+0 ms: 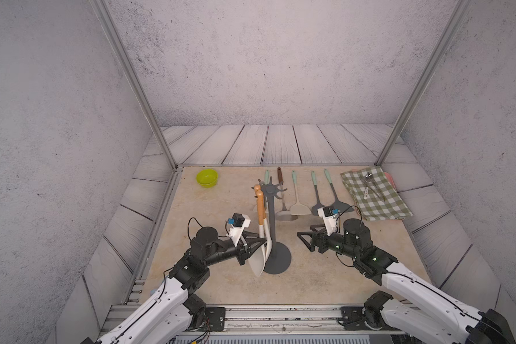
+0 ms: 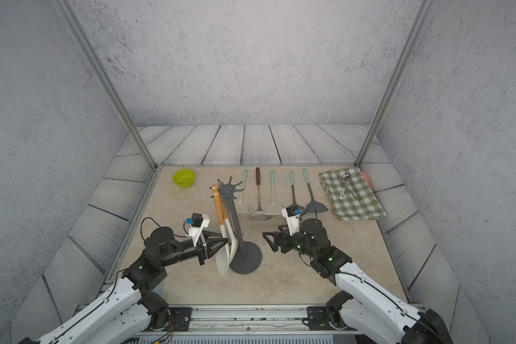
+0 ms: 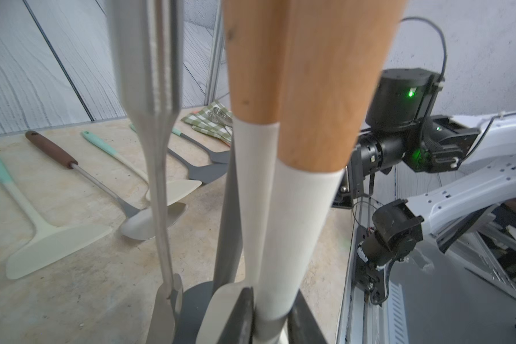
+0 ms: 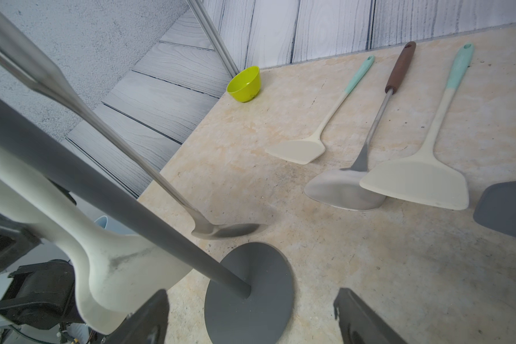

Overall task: Take the spatula off the kitchen utensil rack
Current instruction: Take off the spatula from the rack.

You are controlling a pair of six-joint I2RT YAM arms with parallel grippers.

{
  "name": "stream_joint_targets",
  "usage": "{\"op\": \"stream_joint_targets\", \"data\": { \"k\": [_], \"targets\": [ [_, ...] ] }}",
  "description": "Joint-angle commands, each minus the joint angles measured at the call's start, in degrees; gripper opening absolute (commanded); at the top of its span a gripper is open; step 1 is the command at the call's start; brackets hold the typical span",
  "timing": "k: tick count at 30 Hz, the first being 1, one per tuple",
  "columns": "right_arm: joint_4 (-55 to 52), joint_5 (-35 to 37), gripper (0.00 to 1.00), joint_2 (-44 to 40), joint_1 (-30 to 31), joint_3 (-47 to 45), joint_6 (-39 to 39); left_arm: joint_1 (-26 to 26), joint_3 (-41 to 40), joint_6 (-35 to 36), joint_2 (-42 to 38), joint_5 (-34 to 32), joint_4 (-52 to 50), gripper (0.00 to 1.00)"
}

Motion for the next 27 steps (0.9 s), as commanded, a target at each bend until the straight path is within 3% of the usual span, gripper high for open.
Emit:
{"op": "stream_joint_targets", "data": {
  "k": [1, 9, 16, 27],
  "targets": [
    [0.79, -0.74, 0.89, -0.64, -0.21, -0.82, 0.17, -1.08, 1.88, -0.71, -2.59, -2.01, -3.27, 0.15],
    [1.14, -0.93, 0.89, -0.52, -0.22, -1.02, 0.34, -5.38, 2.56, -0.14, -5.1, -8.72, -6.81, 0.0],
    [1.16, -0.97, 0.89, -0.44, -0.19, -0.96, 0.34, -7.6, 3.39, -0.46, -9.22, -14.7, -9.88, 0.0],
    [1.39, -1.15, 0.89, -0.44, -0.16, -1.05, 0.35, -8.54, 3.34, -4.16, -17.04, -18.41, -13.77, 0.0]
  ]
}}
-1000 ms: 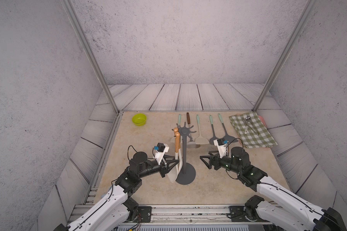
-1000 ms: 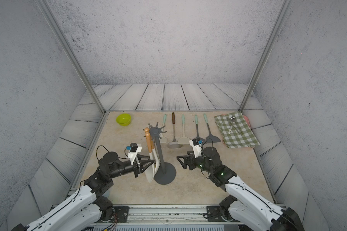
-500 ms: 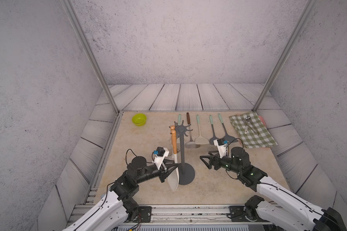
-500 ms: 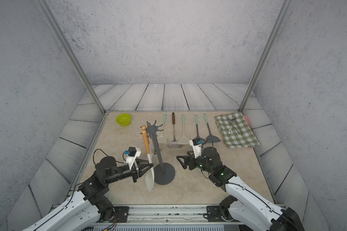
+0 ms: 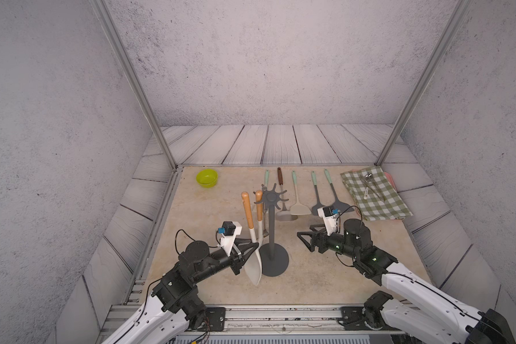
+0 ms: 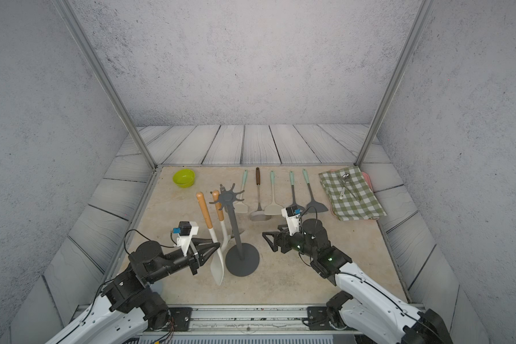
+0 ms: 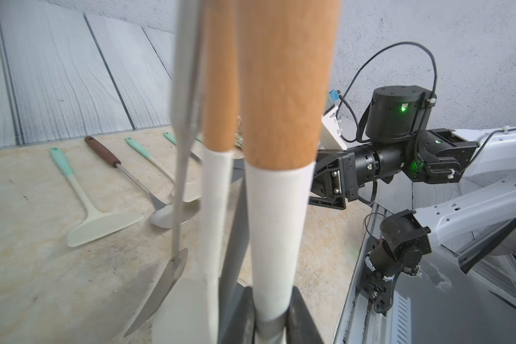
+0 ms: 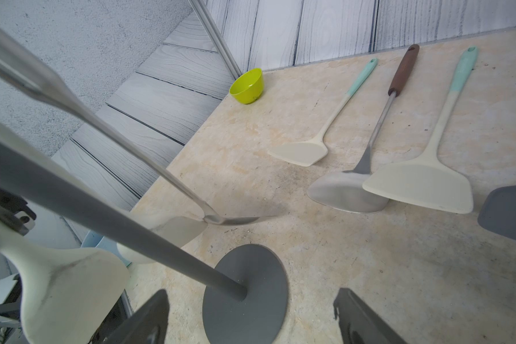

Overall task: Take the spatula off the kitchen utensil rack
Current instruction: Take off the spatula from the rack, then place the spatula at the center of the board.

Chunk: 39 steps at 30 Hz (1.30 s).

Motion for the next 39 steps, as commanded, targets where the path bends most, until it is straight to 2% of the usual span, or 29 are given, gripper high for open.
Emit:
{"op": "stream_joint_targets", "data": {
  "k": [1, 8, 13, 21, 26, 33, 39],
  "targets": [
    [0.5, -0.63, 0.89, -0.53, -0.16, -0.91, 0.34, -0.3, 1.98, -1.64, -3.21, -3.35, -0.66, 0.0],
    [0.06, 0.26, 0.89, -1.4, -0.14, -1.05, 0.1, -0.22, 3.53, -2.81, -7.31, -18.46, -7.41, 0.0],
    [-1.11, 2.41, 0.89, -2.48, -0.16, -1.2, -0.33, -0.21, 7.58, -2.39, -0.27, -26.72, -11.23, 0.0],
    [-3.19, 8.42, 0.92, -5.29, -0.24, -2.14, -1.33, 0.44, 15.14, 0.23, 13.91, -34.93, -13.28, 0.0],
    [-3.96, 11.15, 1.0, -8.05, -0.22, -3.02, -2.18, 4.32, 19.65, 1.44, 21.81, -33.32, -13.84, 0.0],
    [-4.22, 12.94, 0.99, -10.7, -0.21, -4.06, -3.25, 16.11, 27.3, 1.8, 33.75, -23.22, -15.58, 0.0],
    [-2.63, 13.01, 0.99, -12.2, -0.12, -5.21, -3.53, 20.69, 35.83, 3.1, 46.0, -18.51, -17.19, 0.0]
  ]
}}
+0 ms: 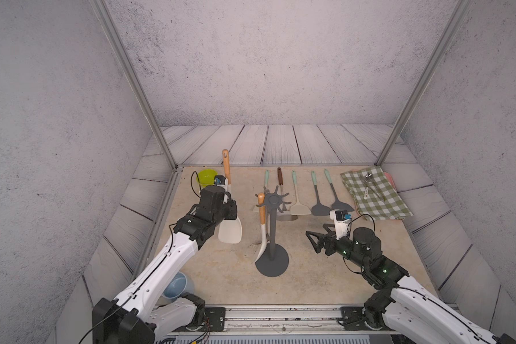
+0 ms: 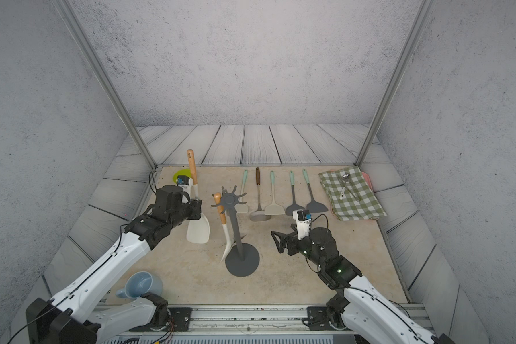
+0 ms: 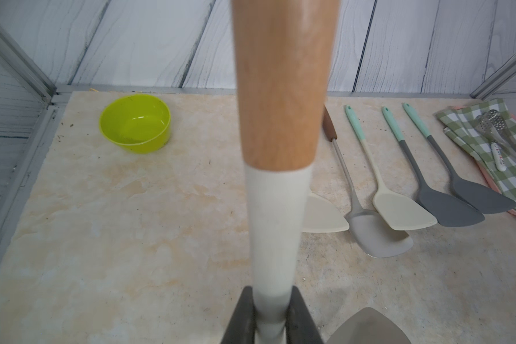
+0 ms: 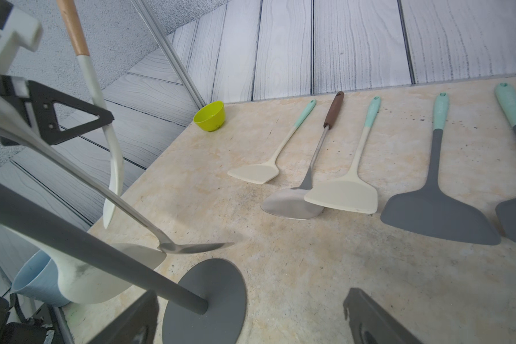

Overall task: Take the spatula off the kitchen utensil rack
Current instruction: Place the spatula at the center of the board.

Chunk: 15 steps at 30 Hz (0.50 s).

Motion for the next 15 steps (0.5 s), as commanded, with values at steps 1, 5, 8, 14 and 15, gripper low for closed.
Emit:
{"op": "stream_joint_targets", "data": {
  "k": [1, 5, 8, 14, 15],
  "targets": [
    [0.97, 1.18, 0.99, -1.51, -0.13, -1.12, -1.24, 2.03, 5.18, 1.57, 5.22, 4.29, -0.62, 0.0],
    [1.51, 2.49, 0.99, -2.44, -0.09, -1.97, -1.77, 5.31, 10.09, 1.5, 13.19, 8.65, -1.34, 0.0],
    [2.88, 3.97, 0.99, -2.16, -0.14, -3.06, -2.2, 7.12, 14.62, 2.12, 19.95, 10.75, -3.67, 0.0],
    [5.24, 5.04, 0.99, 1.24, -0.08, -3.73, -2.63, 9.4, 23.57, 4.16, 31.43, 14.43, -8.74, 0.0],
    [6.35, 5.19, 0.99, 2.1, -0.09, -4.13, -2.62, 9.73, 25.04, 4.29, 33.38, 14.93, -9.23, 0.0]
  ]
}}
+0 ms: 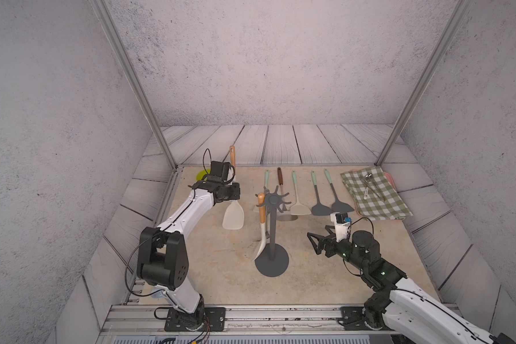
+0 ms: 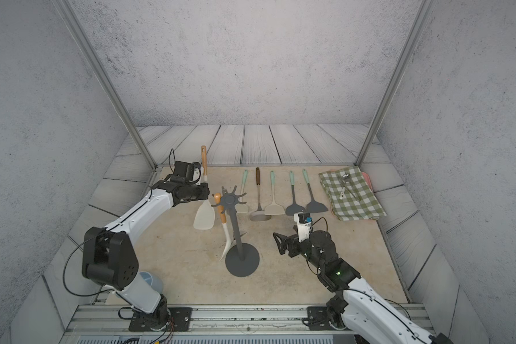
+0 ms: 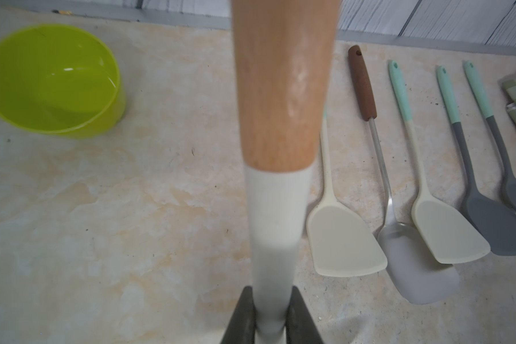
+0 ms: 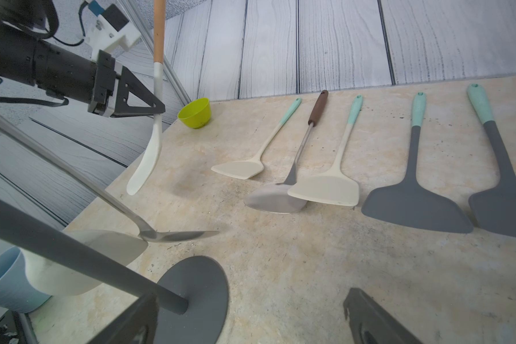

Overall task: Take the spatula off the kitchen utensil rack
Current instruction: Place the spatula at the center of the board.

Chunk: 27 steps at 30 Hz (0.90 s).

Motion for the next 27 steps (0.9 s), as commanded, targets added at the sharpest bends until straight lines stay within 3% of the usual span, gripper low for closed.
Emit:
{"op": "stream_joint_targets", "data": {
  "k": [1, 6, 14, 27],
  "targets": [
    [3.51, 1.62, 0.99, 2.16, -0.08, -0.91, -0.94, 1.18, 4.83, 1.59, 4.47, 3.26, -3.11, 0.0],
    [4.78, 0.98, 0.99, 6.47, -0.1, -0.18, -1.02, 1.56, 12.14, 2.31, 13.23, 6.33, -6.07, 0.0],
    [5.4, 0.7, 0.99, 7.98, -0.14, 0.01, -1.06, 1.65, 23.91, 3.92, 25.03, 3.0, -11.42, 0.0],
    [6.08, -0.51, 0.99, 10.16, -0.08, 0.44, -0.37, 1.56, 35.06, 3.25, 36.46, 5.1, -16.13, 0.0]
  ]
}}
